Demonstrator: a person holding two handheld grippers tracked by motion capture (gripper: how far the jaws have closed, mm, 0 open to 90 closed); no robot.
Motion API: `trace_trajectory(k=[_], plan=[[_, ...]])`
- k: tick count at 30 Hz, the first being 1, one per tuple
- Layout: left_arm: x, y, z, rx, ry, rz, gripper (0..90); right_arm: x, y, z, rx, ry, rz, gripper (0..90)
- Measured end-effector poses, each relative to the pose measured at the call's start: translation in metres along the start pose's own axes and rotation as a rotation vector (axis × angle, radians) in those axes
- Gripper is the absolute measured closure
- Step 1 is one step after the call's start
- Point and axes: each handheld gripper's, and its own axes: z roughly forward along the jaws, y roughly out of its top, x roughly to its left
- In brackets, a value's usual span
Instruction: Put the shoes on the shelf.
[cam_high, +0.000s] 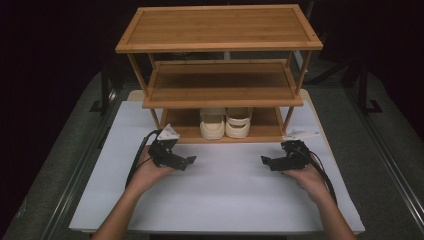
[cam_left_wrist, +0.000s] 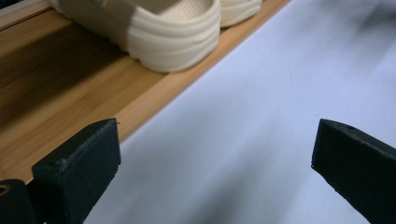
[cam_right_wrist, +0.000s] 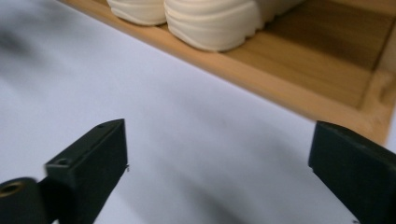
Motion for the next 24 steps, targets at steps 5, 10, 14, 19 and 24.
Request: trace_trajectory(k=[5, 10, 14, 19, 24], plan=[[-0.002, -0.021, -0.025, -0.005, 0.009, 0.014, 0.0, -0.001, -0.020, -0.019, -0.001, -0.022, 0.019, 2.9], [-0.002, -0.047, -0.045, 0.003, 0.037, 0.000, 0.0, -0.003, -0.042, -0.036, 0.000, -0.044, 0.042, 2.7], [0.000, -0.068, -0.059, 0.013, 0.059, -0.001, 0.0, -0.006, -0.058, -0.046, 0.012, -0.084, 0.048, 2.0], [-0.002, -0.092, -0.076, 0.039, 0.079, -0.005, 0.0, -0.013, -0.078, -0.056, 0.033, -0.134, 0.054, 2.1], [-0.001, -0.117, -0.088, 0.062, 0.112, -0.042, 0.0, -0.019, -0.097, -0.055, 0.093, -0.213, 0.008, 0.9]])
